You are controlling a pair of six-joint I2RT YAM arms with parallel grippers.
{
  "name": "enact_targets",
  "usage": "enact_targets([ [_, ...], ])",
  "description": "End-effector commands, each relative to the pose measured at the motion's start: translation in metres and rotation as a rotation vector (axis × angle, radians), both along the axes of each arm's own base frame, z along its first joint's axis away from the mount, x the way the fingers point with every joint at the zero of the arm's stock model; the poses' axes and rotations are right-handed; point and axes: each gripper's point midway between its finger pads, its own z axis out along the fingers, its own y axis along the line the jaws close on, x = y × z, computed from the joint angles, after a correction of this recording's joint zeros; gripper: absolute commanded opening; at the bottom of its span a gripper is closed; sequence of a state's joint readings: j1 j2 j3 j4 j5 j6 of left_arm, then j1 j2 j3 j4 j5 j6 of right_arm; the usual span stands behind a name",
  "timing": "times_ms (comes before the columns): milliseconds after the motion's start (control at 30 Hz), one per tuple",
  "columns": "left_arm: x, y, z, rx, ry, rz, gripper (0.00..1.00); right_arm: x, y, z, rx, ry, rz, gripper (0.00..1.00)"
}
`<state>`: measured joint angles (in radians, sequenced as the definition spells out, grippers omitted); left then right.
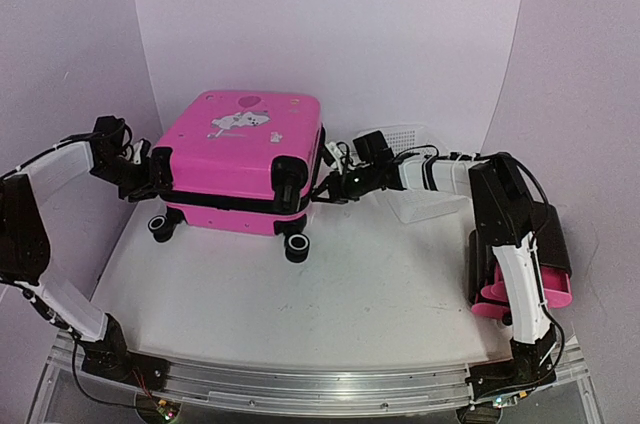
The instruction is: Open, take out, and arrange the luggage
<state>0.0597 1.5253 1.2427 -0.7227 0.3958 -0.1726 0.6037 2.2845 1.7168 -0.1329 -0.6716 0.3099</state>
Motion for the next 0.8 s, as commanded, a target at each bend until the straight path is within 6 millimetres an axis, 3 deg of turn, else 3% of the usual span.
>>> enact_targets([
  [0,-0.044,-0.052,0.04,-0.168,-0.05,-0.074,0.46,0.036,0.022,0.048,0.068,-0.241,0.018,0.0],
  [100,-0.072,-0.075,0.041,-0.174,-0.046,-0.107,0.43,0.043,0.017,0.045,0.051,-0.249,0.005,0.0],
  [200,-0.096,-0.081,0.037,-0.187,-0.036,-0.084,0.44,0.047,0.01,0.043,0.043,-0.238,-0.014,0.0],
  [333,-0.118,-0.059,0.037,-0.088,-0.071,-0.031,0.78,0.049,0.001,0.037,0.02,-0.23,-0.038,0.0],
  [433,-0.123,-0.044,0.076,0.013,-0.182,-0.025,0.84,0.047,-0.001,0.037,0.017,-0.222,-0.041,0.0],
  [500,-0.124,-0.05,0.109,0.006,-0.277,-0.063,0.85,0.047,-0.002,0.038,0.014,-0.222,-0.046,0.0],
  [567,-0.127,-0.068,0.135,-0.017,-0.346,-0.131,0.84,0.048,-0.005,0.041,0.006,-0.23,-0.063,0.0],
  [633,-0.128,-0.097,0.146,-0.015,-0.369,-0.229,0.8,0.049,-0.008,0.042,-0.006,-0.237,-0.076,0.0],
  [767,-0.134,-0.176,0.152,0.003,-0.418,-0.486,0.72,0.051,-0.013,0.044,-0.022,-0.247,-0.102,0.0],
])
